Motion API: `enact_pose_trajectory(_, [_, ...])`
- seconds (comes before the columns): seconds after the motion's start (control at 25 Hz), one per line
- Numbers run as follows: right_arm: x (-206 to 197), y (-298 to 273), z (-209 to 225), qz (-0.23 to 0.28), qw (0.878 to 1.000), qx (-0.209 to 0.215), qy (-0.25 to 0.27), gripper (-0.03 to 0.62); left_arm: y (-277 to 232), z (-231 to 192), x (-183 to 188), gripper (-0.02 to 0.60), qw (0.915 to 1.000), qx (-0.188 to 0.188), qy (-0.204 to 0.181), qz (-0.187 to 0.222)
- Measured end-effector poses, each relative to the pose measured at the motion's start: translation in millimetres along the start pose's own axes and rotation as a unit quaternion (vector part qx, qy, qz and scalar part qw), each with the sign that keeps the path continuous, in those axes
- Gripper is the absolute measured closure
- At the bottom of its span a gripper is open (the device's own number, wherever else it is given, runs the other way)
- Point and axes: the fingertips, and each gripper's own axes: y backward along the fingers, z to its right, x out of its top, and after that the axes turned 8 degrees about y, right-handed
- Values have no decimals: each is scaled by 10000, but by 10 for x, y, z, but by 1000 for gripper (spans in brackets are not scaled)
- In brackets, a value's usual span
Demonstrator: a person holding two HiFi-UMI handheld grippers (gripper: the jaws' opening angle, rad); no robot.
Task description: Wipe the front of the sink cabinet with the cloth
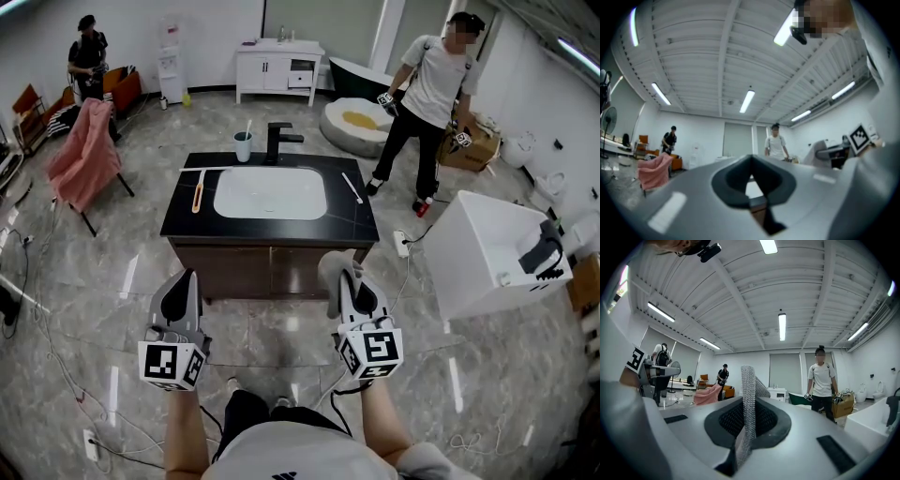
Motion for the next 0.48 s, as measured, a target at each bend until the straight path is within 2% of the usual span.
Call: enact_pose_trajectory(0.48, [40, 106, 69, 37, 10000, -54, 21, 589, -49, 143, 63, 577, 9999, -106, 9, 82])
